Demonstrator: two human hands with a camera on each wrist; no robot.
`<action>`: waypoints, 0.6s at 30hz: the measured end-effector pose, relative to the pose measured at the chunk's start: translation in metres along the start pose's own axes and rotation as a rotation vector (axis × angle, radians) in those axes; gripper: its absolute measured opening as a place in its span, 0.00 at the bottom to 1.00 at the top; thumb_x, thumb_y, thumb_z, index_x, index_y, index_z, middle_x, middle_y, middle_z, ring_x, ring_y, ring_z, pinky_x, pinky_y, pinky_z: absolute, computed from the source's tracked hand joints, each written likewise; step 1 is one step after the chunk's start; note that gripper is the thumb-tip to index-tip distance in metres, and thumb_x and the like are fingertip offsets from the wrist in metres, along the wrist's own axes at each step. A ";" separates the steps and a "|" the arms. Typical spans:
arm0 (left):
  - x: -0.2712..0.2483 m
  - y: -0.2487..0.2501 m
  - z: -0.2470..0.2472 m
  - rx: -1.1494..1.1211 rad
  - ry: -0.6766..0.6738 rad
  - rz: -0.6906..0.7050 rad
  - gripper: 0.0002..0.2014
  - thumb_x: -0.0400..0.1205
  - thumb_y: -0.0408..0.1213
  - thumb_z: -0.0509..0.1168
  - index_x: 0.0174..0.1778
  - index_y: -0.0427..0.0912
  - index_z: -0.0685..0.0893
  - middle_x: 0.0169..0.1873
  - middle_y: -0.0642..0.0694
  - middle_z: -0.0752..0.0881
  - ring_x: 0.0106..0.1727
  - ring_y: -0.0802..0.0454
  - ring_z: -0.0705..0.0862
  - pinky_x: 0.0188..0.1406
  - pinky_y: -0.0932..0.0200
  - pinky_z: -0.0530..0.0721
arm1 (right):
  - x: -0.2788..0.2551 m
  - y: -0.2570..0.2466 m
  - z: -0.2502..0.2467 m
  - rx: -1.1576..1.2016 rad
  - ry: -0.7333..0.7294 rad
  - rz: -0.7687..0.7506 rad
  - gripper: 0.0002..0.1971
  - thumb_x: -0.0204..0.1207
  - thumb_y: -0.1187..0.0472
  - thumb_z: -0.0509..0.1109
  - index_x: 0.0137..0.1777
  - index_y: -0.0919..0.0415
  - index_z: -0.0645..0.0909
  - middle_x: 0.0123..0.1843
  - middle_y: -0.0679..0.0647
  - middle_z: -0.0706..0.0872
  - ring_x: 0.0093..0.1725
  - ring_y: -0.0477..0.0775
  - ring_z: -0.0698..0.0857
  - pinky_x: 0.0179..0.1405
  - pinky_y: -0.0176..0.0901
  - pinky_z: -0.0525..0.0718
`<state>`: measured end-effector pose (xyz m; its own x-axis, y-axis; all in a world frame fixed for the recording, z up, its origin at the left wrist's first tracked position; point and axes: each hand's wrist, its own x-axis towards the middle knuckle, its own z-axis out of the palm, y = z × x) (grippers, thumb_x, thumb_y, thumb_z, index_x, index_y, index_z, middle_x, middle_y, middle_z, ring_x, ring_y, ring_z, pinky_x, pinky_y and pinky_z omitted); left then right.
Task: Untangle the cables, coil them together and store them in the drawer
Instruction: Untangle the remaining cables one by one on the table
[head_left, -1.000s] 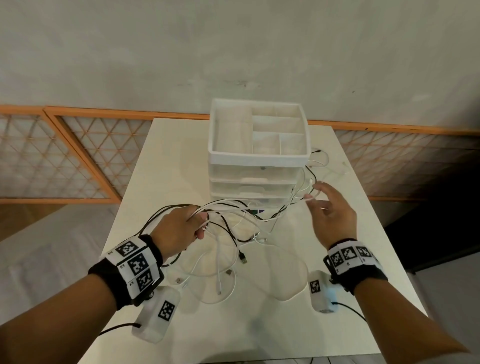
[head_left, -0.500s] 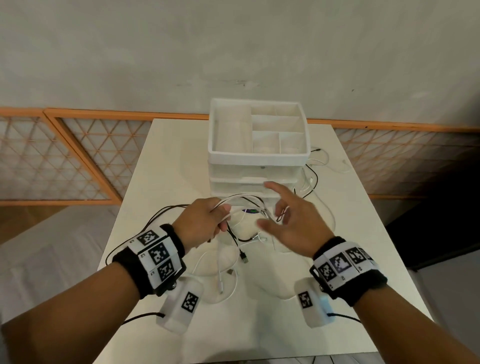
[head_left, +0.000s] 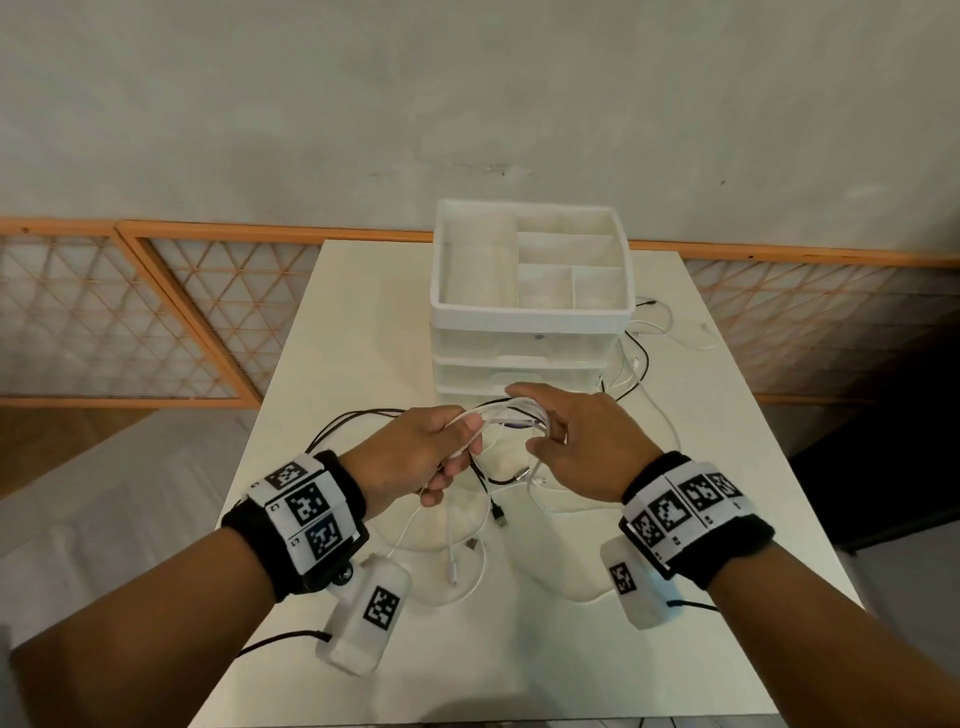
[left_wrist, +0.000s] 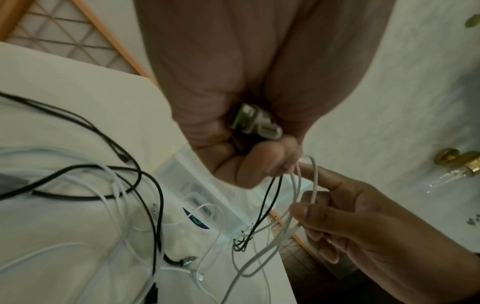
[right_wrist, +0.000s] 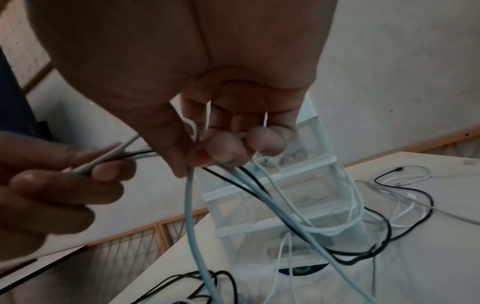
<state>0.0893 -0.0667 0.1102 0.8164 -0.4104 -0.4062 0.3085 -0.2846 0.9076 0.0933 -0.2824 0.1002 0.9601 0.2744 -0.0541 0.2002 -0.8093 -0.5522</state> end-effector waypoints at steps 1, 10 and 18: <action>0.000 0.001 0.000 0.029 0.003 0.017 0.18 0.87 0.50 0.60 0.41 0.38 0.80 0.24 0.49 0.72 0.22 0.54 0.67 0.20 0.61 0.71 | 0.000 -0.003 0.002 -0.009 -0.023 -0.009 0.31 0.76 0.59 0.70 0.77 0.35 0.69 0.27 0.39 0.77 0.38 0.47 0.82 0.50 0.52 0.86; -0.001 -0.010 -0.007 0.129 0.003 -0.005 0.20 0.86 0.54 0.61 0.38 0.41 0.77 0.29 0.44 0.84 0.29 0.50 0.80 0.15 0.64 0.67 | -0.009 -0.008 -0.005 -0.177 -0.205 -0.074 0.36 0.82 0.64 0.60 0.82 0.29 0.55 0.33 0.38 0.69 0.43 0.51 0.75 0.52 0.51 0.83; 0.006 -0.015 -0.008 -0.008 0.095 -0.084 0.21 0.88 0.54 0.57 0.38 0.41 0.79 0.22 0.46 0.79 0.24 0.53 0.75 0.39 0.51 0.85 | -0.013 -0.010 -0.001 -0.342 -0.264 -0.114 0.48 0.76 0.67 0.58 0.79 0.22 0.35 0.54 0.49 0.83 0.51 0.59 0.83 0.45 0.49 0.80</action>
<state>0.0932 -0.0582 0.0950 0.8300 -0.3011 -0.4696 0.3818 -0.3072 0.8717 0.0792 -0.2782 0.1076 0.8540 0.4595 -0.2439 0.3980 -0.8791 -0.2623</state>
